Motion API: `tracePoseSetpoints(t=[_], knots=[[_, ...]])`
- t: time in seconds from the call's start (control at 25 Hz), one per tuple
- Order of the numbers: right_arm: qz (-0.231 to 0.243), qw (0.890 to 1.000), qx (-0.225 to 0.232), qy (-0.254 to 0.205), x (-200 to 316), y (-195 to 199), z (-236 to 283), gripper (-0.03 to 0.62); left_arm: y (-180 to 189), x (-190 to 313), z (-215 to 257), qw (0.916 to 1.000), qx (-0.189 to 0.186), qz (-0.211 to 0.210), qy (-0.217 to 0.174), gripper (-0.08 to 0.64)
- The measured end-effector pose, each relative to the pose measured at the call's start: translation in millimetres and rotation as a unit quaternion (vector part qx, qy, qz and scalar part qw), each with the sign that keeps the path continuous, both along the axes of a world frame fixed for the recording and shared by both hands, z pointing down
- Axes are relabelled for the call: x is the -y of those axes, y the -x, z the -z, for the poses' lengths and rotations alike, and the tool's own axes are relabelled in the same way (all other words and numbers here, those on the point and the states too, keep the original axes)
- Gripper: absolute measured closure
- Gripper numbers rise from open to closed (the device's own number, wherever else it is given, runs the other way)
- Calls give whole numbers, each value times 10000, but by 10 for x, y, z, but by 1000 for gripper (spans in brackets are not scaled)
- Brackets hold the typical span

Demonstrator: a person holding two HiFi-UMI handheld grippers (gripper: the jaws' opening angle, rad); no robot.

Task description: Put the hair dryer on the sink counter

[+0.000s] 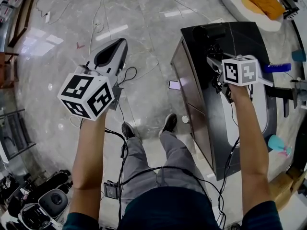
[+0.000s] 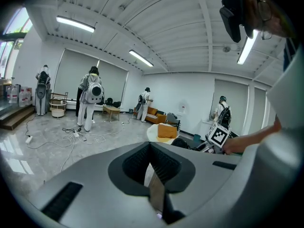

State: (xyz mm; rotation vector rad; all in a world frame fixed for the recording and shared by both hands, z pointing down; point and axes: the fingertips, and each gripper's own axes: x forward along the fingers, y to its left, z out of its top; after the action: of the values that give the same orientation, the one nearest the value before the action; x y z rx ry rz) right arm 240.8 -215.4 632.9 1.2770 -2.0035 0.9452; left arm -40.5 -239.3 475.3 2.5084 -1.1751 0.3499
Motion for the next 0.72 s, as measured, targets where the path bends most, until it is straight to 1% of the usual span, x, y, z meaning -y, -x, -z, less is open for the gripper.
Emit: tracePoseSetpoints(t=[0.72], knots=[[-4,9985,-325,434,72,19,-437,419,140,111,-211,9999,-34,34,159,554]])
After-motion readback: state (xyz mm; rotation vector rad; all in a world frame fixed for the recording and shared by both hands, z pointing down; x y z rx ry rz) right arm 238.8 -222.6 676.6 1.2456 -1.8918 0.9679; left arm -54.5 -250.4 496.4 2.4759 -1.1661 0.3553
